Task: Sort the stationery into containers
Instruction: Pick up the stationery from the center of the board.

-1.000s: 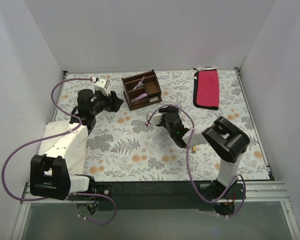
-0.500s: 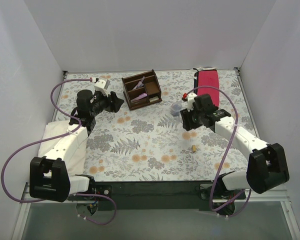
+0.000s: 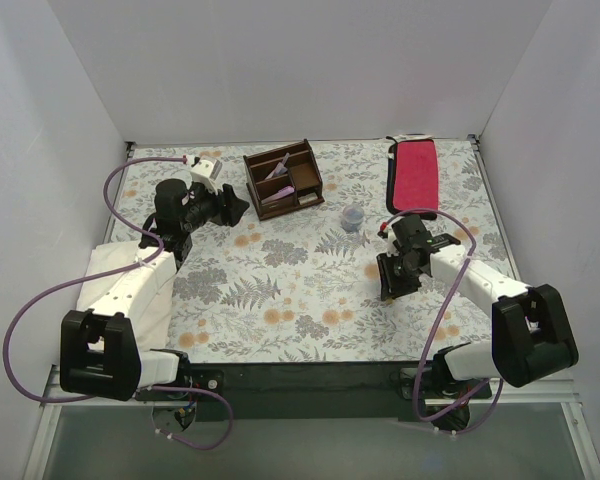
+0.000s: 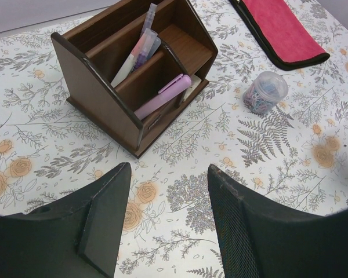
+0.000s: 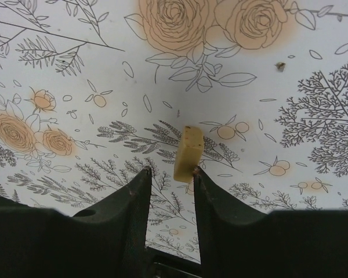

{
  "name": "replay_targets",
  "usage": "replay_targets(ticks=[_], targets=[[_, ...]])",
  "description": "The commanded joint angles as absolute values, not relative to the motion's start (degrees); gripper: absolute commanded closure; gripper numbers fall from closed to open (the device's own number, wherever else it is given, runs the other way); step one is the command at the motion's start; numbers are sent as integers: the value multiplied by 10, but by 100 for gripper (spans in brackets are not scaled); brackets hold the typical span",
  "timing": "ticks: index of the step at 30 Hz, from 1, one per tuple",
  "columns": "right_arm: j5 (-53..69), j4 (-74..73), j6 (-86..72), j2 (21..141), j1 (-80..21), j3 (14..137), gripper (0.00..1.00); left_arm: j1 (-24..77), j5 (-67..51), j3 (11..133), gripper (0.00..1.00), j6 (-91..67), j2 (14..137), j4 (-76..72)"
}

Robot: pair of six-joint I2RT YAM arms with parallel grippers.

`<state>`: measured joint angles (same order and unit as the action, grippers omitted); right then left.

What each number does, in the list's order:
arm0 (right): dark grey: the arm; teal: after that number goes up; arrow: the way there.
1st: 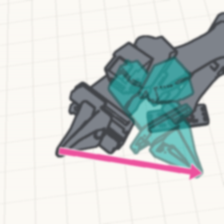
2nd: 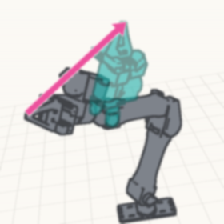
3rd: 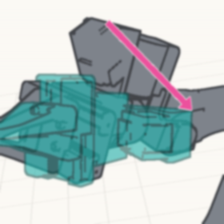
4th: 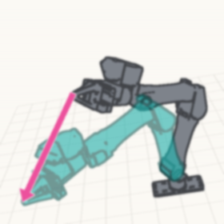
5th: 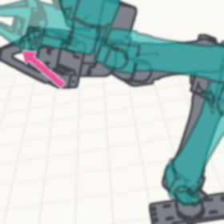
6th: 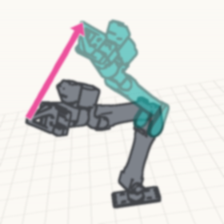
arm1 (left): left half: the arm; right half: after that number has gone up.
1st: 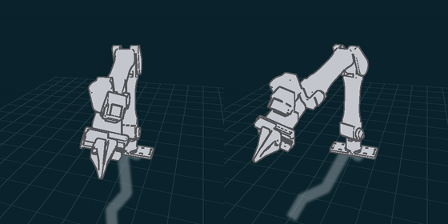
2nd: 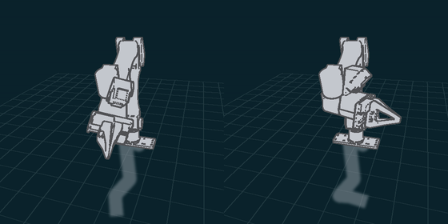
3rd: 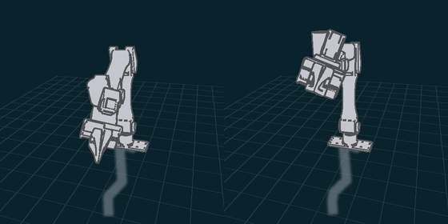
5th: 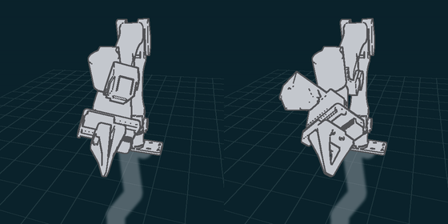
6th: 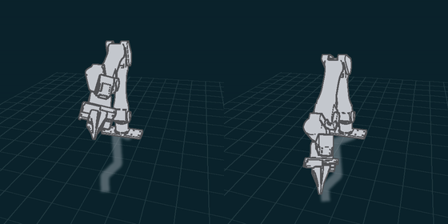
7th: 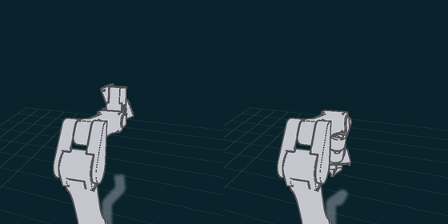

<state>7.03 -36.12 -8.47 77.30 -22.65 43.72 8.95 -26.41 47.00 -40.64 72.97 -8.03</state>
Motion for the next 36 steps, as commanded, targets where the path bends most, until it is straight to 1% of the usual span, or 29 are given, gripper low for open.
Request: replay_targets(ticks=[1,12,14,17,18,19,21,24,26,27,28,31,33,34,36], targets=[[79,-368,-104,781,-214,422,60,89,-268,488,46,-399,727,-83],[84,-340,-104,799,-203,417,65,89,-270,488,46,-405,722,-86],[80,-336,-107,806,-202,417,64,89,-272,485,46,-408,723,-90],[60,-337,-112,811,-200,419,57,89,-275,483,46,-413,722,-93],[41,-340,-117,811,-200,421,53,89,-275,482,46,-416,721,-92],[33,-343,-119,811,-201,425,42,89,-275,482,46,-417,720,-94],[25,-345,-120,812,-200,428,43,89,-274,482,46,-418,719,-96],[17,-346,-123,817,-201,430,49,89,-274,477,46,-422,717,-100],[16,-346,-123,821,-200,432,57,89,-274,475,46,-426,716,-103],[12,-346,-124,822,-200,432,63,89,-274,474,46,-426,716,-104],[11,-347,-125,822,-200,434,76,89,-274,474,46,-426,716,-105],[5,-354,-105,818,-204,470,99,88,-273,475,46,-428,715,-104],[3,-361,-81,812,-221,503,99,89,-272,476,46,-428,715,-105],[6,-362,-61,811,-224,549,99,88,-272,477,46,-428,716,-105],[27,-357,-42,823,-242,599,99,89,-269,475,46,-427,721,-116]])
